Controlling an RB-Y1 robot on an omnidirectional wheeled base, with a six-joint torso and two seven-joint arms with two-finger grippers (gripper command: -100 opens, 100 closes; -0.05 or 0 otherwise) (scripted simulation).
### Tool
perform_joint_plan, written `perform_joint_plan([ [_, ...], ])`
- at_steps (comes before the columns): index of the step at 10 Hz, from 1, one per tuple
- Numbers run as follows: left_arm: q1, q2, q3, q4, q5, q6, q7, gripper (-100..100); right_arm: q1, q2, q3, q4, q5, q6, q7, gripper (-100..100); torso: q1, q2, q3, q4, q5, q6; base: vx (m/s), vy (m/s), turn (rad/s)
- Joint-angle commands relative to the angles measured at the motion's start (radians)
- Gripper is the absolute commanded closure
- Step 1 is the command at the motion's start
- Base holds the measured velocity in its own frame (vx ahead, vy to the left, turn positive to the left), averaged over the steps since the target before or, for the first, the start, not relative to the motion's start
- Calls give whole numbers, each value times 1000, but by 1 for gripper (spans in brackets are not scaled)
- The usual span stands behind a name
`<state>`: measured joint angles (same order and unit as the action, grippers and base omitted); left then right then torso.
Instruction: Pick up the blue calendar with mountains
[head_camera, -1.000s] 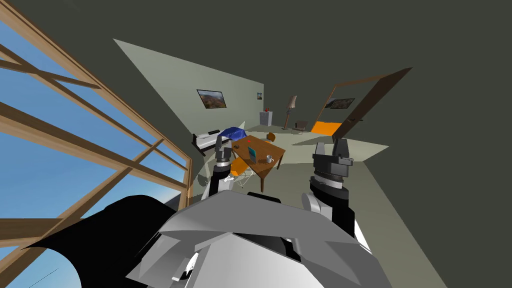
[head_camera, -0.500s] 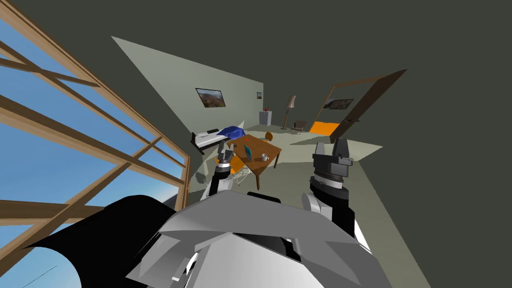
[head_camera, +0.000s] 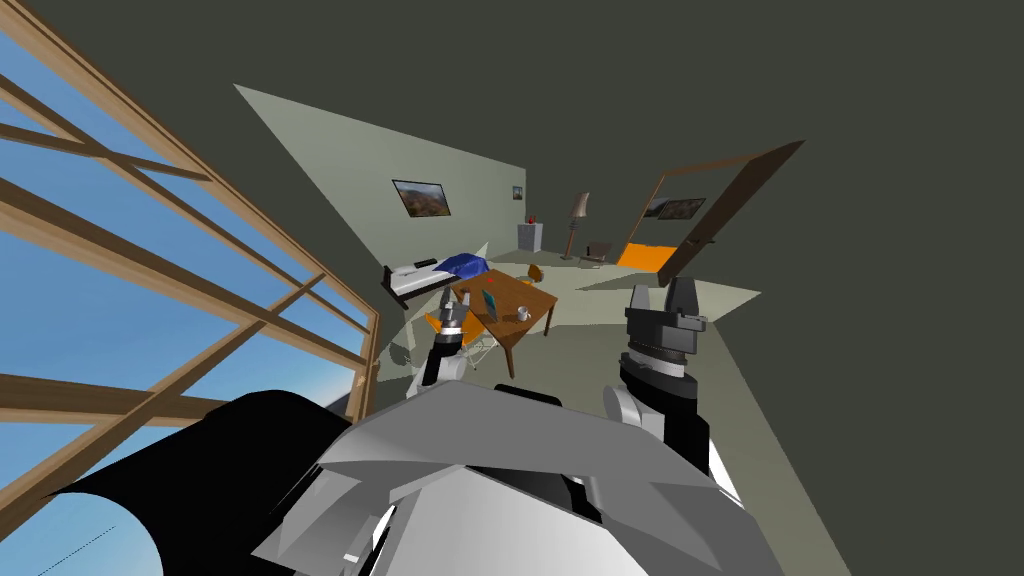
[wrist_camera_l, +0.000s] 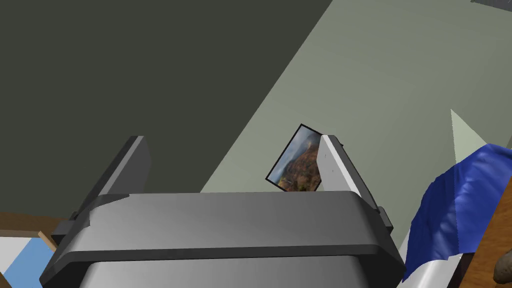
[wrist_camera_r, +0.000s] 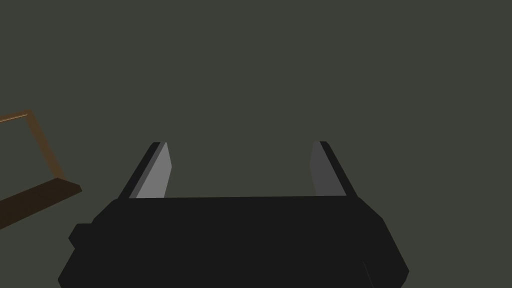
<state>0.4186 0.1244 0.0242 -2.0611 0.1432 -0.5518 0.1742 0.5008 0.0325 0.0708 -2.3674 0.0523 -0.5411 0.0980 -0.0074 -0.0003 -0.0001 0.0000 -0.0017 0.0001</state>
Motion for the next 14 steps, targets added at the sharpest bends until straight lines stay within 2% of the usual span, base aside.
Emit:
perform_joint_plan([
  [1, -6, 13, 4, 50, 46, -12, 40, -100, 0, 0, 0, 0, 0, 0, 0, 0, 0, 0, 0, 0, 0, 0, 8, -148, 12],
  [2, -6, 13, 4, 62, 46, -12, 40, -100, 0, 0, 0, 0, 0, 0, 0, 0, -2, 0, 0, 0, 0, 0, 0, -118, 12],
  [3, -17, 20, 9, 103, 78, -20, 66, -100, 0, 0, 0, 0, 0, 0, 0, 0, -1, 0, 0, 0, 0, 0, 3, -107, 5],
  [4, -17, 20, 9, 109, 78, -20, 66, -100, 0, 0, 0, 0, 0, 0, 0, 0, 0, 0, 0, 0, 0, 0, 1, -84, 7],
  [5, -30, 27, 14, 147, 112, -28, 93, -100, 0, 0, 0, 0, 0, 0, 0, 0, 2, 0, 0, 0, 0, 0, -3, -89, 8],
  [6, -30, 27, 14, 156, 112, -28, 93, -100, 0, 0, 0, 0, 0, 0, 0, 0, 2, 0, 0, 0, 0, 0, 5, -82, 8],
  [7, -43, 33, 20, 198, 147, -36, 121, -100, 0, 0, 0, 0, 0, 0, 0, 0, 2, 0, 0, 0, 0, 0, 14, -107, 7],
  [8, -43, 33, 20, 205, 147, -36, 121, -100, 0, 0, 0, 0, 0, 0, 0, 0, 1, -1, 0, 0, 0, 0, 15, -86, 12],
  [9, -56, 39, 25, 240, 182, -45, 150, -100, 0, 0, 0, 0, 0, 0, 0, 0, 2, -1, -1, 0, 0, 0, 23, -81, 9],
  [10, -56, 39, 25, 255, 182, -45, 150, -100, 0, 0, 0, 0, 0, 0, 0, 0, 2, -1, -1, 0, 0, 0, 16, -66, 9],
  [11, -70, 44, 30, 294, 219, -53, 179, -100, 0, 0, 0, 0, 0, 0, 0, 0, 3, -1, -1, 0, 0, 0, 28, -87, 9],
  [12, -70, 44, 30, 305, 219, -53, 179, -100, 0, 0, 0, 0, 0, 0, 0, 0, 2, -2, -1, 0, 0, 0, 33, -84, 8],
  [13, -85, 48, 36, 344, 256, -62, 209, -100, 0, 0, 0, 0, 0, 0, 0, 0, 2, -2, -1, 0, 0, 0, 39, -90, 13],
  [14, -85, 48, 36, 356, 256, -62, 209, -100, 0, 0, 0, 0, 0, 0, 0, 0, 2, -3, -1, -1, 0, 0, 26, -69, 10],
])
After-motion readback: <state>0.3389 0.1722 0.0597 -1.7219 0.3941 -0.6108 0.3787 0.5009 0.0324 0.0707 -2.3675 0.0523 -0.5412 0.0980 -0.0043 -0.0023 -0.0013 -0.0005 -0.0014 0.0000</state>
